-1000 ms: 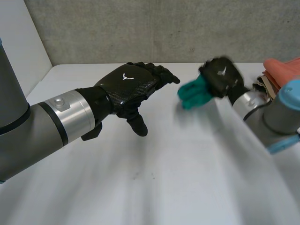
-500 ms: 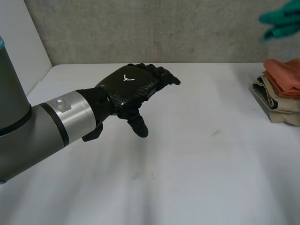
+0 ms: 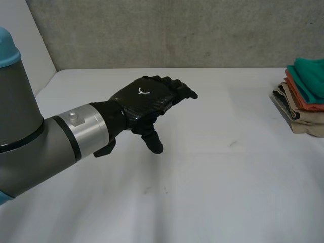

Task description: Fold the laundry.

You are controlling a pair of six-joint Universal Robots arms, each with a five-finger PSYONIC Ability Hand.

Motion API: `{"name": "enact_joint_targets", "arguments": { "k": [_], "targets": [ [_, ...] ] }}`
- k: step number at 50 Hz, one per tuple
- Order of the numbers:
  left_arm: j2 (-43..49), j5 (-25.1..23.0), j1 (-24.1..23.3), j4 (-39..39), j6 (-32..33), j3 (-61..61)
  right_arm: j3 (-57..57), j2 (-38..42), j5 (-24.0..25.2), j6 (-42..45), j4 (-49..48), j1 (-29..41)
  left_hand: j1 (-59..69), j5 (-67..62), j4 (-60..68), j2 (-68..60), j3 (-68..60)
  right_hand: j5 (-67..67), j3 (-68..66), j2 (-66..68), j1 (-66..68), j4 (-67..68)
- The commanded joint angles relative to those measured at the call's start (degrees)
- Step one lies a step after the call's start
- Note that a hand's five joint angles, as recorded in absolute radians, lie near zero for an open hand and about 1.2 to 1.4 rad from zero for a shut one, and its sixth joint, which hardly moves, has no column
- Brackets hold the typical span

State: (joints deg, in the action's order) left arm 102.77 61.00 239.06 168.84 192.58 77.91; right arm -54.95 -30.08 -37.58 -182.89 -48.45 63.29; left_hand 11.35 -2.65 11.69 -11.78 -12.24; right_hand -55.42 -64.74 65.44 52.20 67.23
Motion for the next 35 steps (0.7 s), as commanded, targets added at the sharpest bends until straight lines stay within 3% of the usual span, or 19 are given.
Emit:
{"name": "enact_joint_targets", "arguments": {
  "k": [1, 7, 11, 15, 16, 20, 22, 26, 35],
  "targets": [
    [0.2, 0.0, -0.7, 0.0, 0.0, 0.0, 0.3, -4.4, -3.3, 0.2, 8.6, -0.1, 1.9, -0.6, 1.6, -1.5, -1.0, 55.4, 54.7, -55.4, -42.2, -57.2],
    [-0.1, 0.0, -0.7, 0.0, -0.1, 0.0, -0.2, -10.3, -8.4, 3.2, 19.7, -2.9, 1.7, -0.4, 1.4, -1.3, -0.8, 55.4, 54.7, -55.4, -42.2, -57.2],
    [-0.5, 0.0, -0.8, 0.0, -0.1, 0.0, -1.8, -15.4, -11.5, 11.5, 25.2, -5.4, 1.7, -0.4, 1.4, -1.3, -0.8, 55.4, 54.7, -55.4, -42.2, -57.2],
    [-0.7, 0.0, -0.7, 0.0, -0.8, -0.1, -2.2, -19.8, -20.5, 22.1, 28.1, -7.7, 1.4, -0.1, 1.1, -1.0, -0.5, 55.4, 54.7, -55.4, -42.2, -57.2],
    [-0.8, 0.0, -0.7, 0.0, -1.0, -0.2, -2.2, -21.2, -25.6, 27.0, 28.2, -7.8, 1.4, -0.1, 1.1, -1.0, -0.5, 55.4, 54.7, -55.4, -42.2, -57.2],
    [-1.8, 0.1, -0.4, 0.1, -2.5, -0.7, -1.9, -26.1, -35.9, 36.9, 28.2, -7.2, 1.6, -0.3, 1.2, -1.1, -0.7, 55.4, 54.7, -55.4, -42.2, -57.2],
    [-2.4, 0.5, -0.2, 0.4, -3.2, -1.0, -2.6, -27.8, -38.1, 38.5, 28.2, -6.4, 1.6, -0.3, 1.2, -1.1, -0.7, 55.4, 54.7, -55.4, -42.2, -57.2],
    [-4.4, 4.1, 0.3, 2.9, -5.5, -1.1, -6.0, -32.7, -37.3, 33.9, 27.8, 3.0, 1.6, -0.3, 1.2, -1.1, -0.7, 55.4, 54.7, -55.4, -42.2, -57.2],
    [-10.2, 20.9, 3.0, 11.9, -8.7, 0.7, -24.0, -52.3, -36.7, 14.3, 27.5, 17.4, 0.5, 0.7, 0.2, -0.1, 0.3, 55.4, 54.7, -55.4, -42.2, -57.2]
  ]
}}
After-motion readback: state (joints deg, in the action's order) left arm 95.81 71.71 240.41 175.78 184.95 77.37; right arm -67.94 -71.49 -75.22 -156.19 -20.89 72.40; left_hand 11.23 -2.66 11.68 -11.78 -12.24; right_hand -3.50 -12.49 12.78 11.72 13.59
